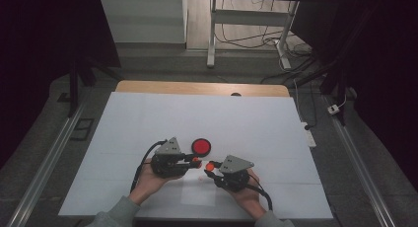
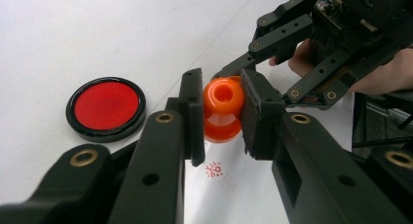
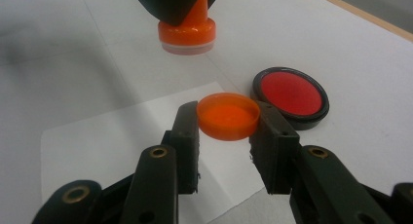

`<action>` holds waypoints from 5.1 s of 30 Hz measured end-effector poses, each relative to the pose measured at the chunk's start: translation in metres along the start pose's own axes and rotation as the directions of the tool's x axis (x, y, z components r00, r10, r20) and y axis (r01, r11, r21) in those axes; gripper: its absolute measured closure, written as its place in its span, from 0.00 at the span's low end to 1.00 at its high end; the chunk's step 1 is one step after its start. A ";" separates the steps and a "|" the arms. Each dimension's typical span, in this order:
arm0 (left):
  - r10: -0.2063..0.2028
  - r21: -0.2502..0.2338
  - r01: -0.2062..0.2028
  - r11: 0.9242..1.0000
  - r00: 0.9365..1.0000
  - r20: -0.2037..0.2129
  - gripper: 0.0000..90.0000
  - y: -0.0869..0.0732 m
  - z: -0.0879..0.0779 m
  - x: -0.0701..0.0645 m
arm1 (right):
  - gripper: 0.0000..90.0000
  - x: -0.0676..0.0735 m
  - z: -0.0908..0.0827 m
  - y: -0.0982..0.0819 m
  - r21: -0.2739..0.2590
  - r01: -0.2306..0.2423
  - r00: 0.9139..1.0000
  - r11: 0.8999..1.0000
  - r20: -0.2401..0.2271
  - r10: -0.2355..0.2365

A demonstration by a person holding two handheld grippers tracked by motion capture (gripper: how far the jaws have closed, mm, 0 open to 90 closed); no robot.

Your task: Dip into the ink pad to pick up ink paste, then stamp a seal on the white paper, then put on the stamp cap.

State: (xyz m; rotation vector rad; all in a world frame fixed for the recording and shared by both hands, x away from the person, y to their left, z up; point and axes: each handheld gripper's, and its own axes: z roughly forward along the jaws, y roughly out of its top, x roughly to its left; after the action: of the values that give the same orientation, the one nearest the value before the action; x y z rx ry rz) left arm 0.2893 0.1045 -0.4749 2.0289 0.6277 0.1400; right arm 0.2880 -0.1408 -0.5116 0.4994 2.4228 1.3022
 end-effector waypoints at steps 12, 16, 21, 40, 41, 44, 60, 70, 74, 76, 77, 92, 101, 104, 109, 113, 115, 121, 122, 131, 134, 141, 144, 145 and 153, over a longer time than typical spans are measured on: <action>0.001 -0.003 -0.001 1.000 1.000 0.001 0.80 0.000 -0.001 -0.001 | 0.71 0.001 0.005 0.002 0.002 0.001 1.000 1.000 -0.003 -0.001; 0.002 -0.004 -0.002 1.000 1.000 0.001 0.80 0.001 -0.001 -0.001 | 0.71 0.002 0.007 0.004 0.000 0.004 1.000 1.000 -0.005 -0.004; 0.000 -0.002 0.000 1.000 1.000 0.003 0.80 0.000 -0.001 -0.001 | 0.71 0.003 0.009 0.005 -0.001 0.004 1.000 1.000 -0.005 -0.004; 0.003 -0.001 -0.003 1.000 1.000 0.004 0.80 0.001 0.001 -0.003 | 0.71 0.007 0.015 0.009 -0.008 0.013 1.000 1.000 -0.023 -0.013; 0.004 0.001 -0.004 1.000 1.000 0.005 0.80 0.001 0.001 -0.003 | 0.71 0.008 0.015 0.010 -0.012 0.012 1.000 1.000 -0.025 -0.013; 0.005 0.001 -0.005 1.000 1.000 0.006 0.80 0.000 0.002 -0.003 | 0.71 0.009 0.016 0.011 -0.012 0.011 0.999 1.000 -0.031 -0.011; 0.006 -0.004 -0.006 1.000 1.000 0.002 0.80 0.000 0.003 -0.004 | 0.71 0.011 0.017 0.013 -0.028 0.003 0.999 1.000 -0.042 -0.004; 0.010 -0.001 -0.010 1.000 1.000 0.005 0.80 0.000 0.005 -0.005 | 0.71 0.011 0.018 0.014 -0.037 -0.002 0.999 0.999 -0.048 0.000; 0.010 -0.004 -0.010 1.000 1.000 0.006 0.80 0.000 0.005 -0.005 | 0.71 0.012 0.018 0.015 -0.040 0.000 0.999 0.999 -0.046 -0.002; 0.009 -0.004 -0.009 1.000 1.000 0.007 0.80 0.000 0.005 -0.005 | 0.71 0.012 0.018 0.015 -0.040 -0.001 0.999 0.999 -0.047 -0.001; 0.009 -0.004 -0.009 1.000 1.000 0.007 0.80 0.000 0.005 -0.005 | 0.71 0.012 0.018 0.015 -0.041 -0.001 0.999 0.999 -0.047 -0.001; 0.007 -0.002 -0.007 1.000 1.000 0.003 0.80 0.000 0.005 -0.004 | 0.71 0.012 0.017 0.015 -0.051 -0.002 0.999 0.999 -0.048 0.000; 0.005 -0.001 -0.005 1.000 1.000 0.007 0.80 -0.001 0.006 -0.003 | 0.71 0.012 0.017 0.015 -0.049 0.000 0.999 0.999 -0.044 -0.002; -0.001 -0.002 0.001 1.000 1.000 0.008 0.80 -0.002 0.006 -0.003 | 0.71 0.012 0.017 0.015 -0.046 0.000 0.999 0.999 -0.044 -0.002; -0.006 -0.005 0.006 1.000 1.000 0.012 0.80 -0.002 0.007 -0.002 | 0.71 0.012 0.017 0.015 -0.050 -0.003 0.999 0.999 -0.042 0.001; -0.005 -0.004 0.005 1.000 1.000 0.011 0.80 -0.002 0.007 -0.003 | 0.71 0.012 0.017 0.015 -0.042 -0.002 0.999 0.999 -0.040 0.001; -0.003 0.000 0.003 1.000 1.000 0.010 0.80 -0.003 0.007 -0.003 | 0.71 0.013 0.017 0.015 -0.043 -0.004 0.999 0.999 -0.039 0.002; 0.002 0.000 -0.002 1.000 1.000 0.008 0.80 -0.003 0.007 -0.003 | 0.72 0.013 0.017 0.015 -0.037 -0.006 0.999 0.999 -0.037 0.005; 0.003 -0.001 -0.003 1.000 1.000 0.008 0.80 -0.003 0.007 -0.003 | 0.72 0.013 0.017 0.015 -0.038 -0.004 0.999 0.999 -0.038 0.002; 0.007 -0.007 -0.007 1.000 1.000 0.001 0.80 -0.004 0.007 -0.004 | 0.72 0.013 0.017 0.015 -0.034 0.000 0.999 0.999 -0.037 -0.001; 0.006 -0.005 -0.006 1.000 1.000 0.001 0.80 -0.004 0.007 -0.004 | 0.72 0.013 0.017 0.015 -0.031 0.002 0.999 1.000 -0.037 -0.003; 0.006 -0.008 -0.006 1.000 1.000 -0.003 0.80 -0.005 0.008 -0.005 | 0.72 0.013 0.017 0.015 -0.029 0.001 0.999 1.000 -0.035 -0.002; 0.009 -0.010 -0.009 1.000 1.000 -0.008 0.80 -0.005 0.008 -0.006 | 0.72 0.013 0.017 0.015 -0.033 -0.003 0.999 0.999 -0.035 0.002; 0.010 -0.010 -0.010 1.000 1.000 -0.009 0.80 -0.005 0.009 -0.006 | 0.72 0.013 0.017 0.015 -0.032 -0.006 0.999 0.999 -0.035 0.004; 0.009 -0.015 -0.009 1.000 1.000 -0.009 0.80 -0.005 0.009 -0.007 | 0.72 0.013 0.016 0.015 -0.031 -0.005 0.999 0.999 -0.035 0.003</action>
State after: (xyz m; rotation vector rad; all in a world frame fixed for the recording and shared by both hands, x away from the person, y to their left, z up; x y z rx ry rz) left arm 0.2849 0.0965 -0.4825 2.0180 0.6214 0.1593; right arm 0.2864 -0.1157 -0.5088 0.4773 2.4264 1.3595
